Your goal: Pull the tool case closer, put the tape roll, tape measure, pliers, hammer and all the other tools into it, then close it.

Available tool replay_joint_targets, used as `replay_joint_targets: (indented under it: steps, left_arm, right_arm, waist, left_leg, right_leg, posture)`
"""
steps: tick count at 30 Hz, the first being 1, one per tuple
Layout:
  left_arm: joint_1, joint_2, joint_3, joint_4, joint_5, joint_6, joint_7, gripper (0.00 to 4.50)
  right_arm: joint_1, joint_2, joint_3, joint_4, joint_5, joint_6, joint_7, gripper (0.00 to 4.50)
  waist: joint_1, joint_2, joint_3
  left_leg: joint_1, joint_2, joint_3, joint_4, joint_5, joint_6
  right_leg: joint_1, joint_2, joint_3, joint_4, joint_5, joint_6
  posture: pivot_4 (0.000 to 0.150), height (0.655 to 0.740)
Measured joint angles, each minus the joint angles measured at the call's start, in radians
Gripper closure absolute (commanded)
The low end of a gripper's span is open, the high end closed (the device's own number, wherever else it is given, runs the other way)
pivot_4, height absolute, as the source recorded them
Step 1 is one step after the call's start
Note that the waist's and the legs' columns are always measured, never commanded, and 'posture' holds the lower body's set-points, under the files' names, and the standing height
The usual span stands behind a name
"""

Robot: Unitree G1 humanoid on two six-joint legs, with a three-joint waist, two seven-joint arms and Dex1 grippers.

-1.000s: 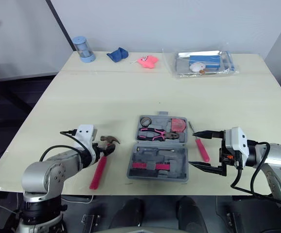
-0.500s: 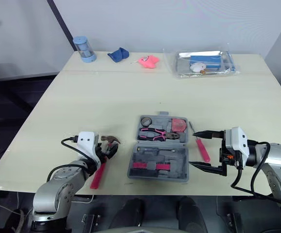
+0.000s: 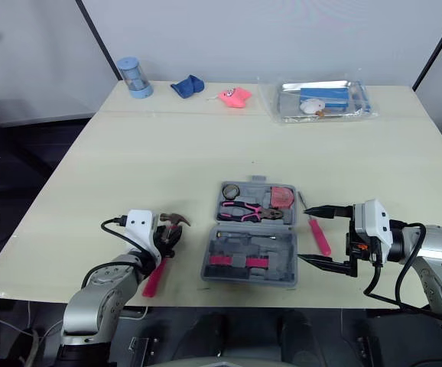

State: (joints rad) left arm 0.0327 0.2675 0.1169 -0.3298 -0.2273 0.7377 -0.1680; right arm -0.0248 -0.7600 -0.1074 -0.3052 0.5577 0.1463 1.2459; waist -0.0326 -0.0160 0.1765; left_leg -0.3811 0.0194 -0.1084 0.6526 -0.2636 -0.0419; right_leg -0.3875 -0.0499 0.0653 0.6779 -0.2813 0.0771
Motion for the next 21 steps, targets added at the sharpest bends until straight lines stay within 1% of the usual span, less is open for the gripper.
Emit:
replay_joint_targets:
  steps: [5,6,7,8,10,11,21]
  left_arm:
    - [0.001,-0.002,0.001,0.008,-0.001,-0.013,-0.003,2.13]
    - [0.002,-0.002,0.002,0.009,-0.001,-0.016,-0.003,2.67]
    - [0.002,-0.002,0.005,0.013,-0.001,-0.019,-0.003,2.97]
    - [0.002,-0.002,0.01,0.018,-0.002,-0.024,-0.004,3.5]
    - [0.001,-0.003,0.014,0.025,-0.002,-0.031,-0.004,4.36]
    - [0.0,-0.002,0.014,0.027,-0.002,-0.033,-0.007,4.49]
    - [-0.008,0.004,0.012,0.047,0.0,-0.05,-0.023,4.49]
  right_arm:
    - [0.0,0.0,0.0,0.0,0.0,0.0,0.0,0.0]
    - [0.0,0.0,0.0,0.0,0.0,0.0,0.0,0.0]
    - [0.0,0.0,0.0,0.0,0.0,0.0,0.0,0.0]
    - [0.0,0.0,0.0,0.0,0.0,0.0,0.0,0.0]
    - [0.0,0.0,0.0,0.0,0.0,0.0,-0.001,0.0]
    - [0.001,0.0,0.0,0.0,0.0,0.0,-0.001,0.0]
    - [0.009,0.0,0.0,0.0,0.0,0.0,-0.01,0.0]
  waist:
    - [0.0,0.0,0.0]
    - [0.0,0.0,0.0]
    - [0.0,0.0,0.0]
    - [0.0,0.0,0.0]
    - [0.0,0.0,0.0]
    - [0.0,0.0,0.0]
    - [0.0,0.001,0.0]
  left_leg:
    - [0.0,0.0,0.0,0.0,0.0,0.0]
    - [0.0,0.0,0.0,0.0,0.0,0.0]
    - [0.0,0.0,0.0,0.0,0.0,0.0]
    - [0.0,0.0,0.0,0.0,0.0,0.0]
    - [0.0,0.0,0.0,0.0,0.0,0.0]
    - [0.001,0.0,0.0,0.0,0.0,0.0]
    - [0.001,0.0,0.0,0.0,0.0,0.0]
  right_leg:
    - [0.0,0.0,0.0,0.0,0.0,0.0]
    - [0.0,0.0,0.0,0.0,0.0,0.0]
    - [0.0,0.0,0.0,0.0,0.0,0.0]
    - [0.0,0.0,0.0,0.0,0.0,0.0]
    - [0.0,0.0,0.0,0.0,0.0,0.0]
    - [0.001,0.0,0.0,0.0,0.0,0.0]
    - [0.001,0.0,0.0,0.0,0.0,0.0]
  posture:
    - [0.15,0.74]
    - [0.15,0.74]
    - [0.15,0.74]
    - [0.15,0.74]
    - [0.15,0.74]
    - [0.15,0.74]
    - [0.15,0.74]
